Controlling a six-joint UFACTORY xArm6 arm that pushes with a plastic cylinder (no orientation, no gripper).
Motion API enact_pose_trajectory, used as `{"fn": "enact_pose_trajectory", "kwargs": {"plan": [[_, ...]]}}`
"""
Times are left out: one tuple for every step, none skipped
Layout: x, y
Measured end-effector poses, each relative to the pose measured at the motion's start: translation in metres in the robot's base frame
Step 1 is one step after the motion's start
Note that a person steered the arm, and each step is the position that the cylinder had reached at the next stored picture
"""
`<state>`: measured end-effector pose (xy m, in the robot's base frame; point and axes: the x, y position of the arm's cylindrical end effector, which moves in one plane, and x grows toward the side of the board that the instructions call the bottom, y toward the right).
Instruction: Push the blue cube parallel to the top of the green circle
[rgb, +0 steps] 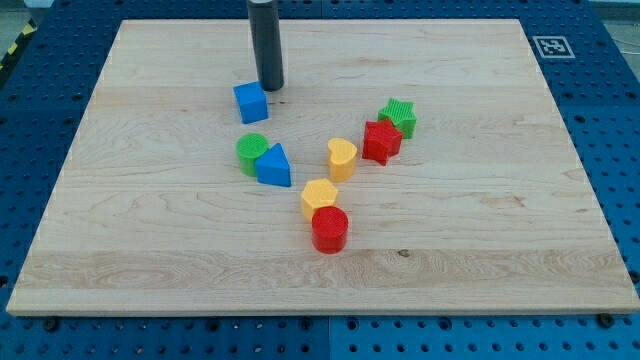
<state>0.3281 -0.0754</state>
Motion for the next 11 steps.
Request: {"fn": "enact_pose_trajectory", "kwargs": {"plan": [[-0.002,-0.028],[0.000,-0.051],[0.015,-0.052],[0.023,-0.022],[0.023,0.016],[0.022,0.048],[0.023,0.055],[0.027,0.055],[0.030,0.055],[0.030,0.055],[0.030,0.055]]}}
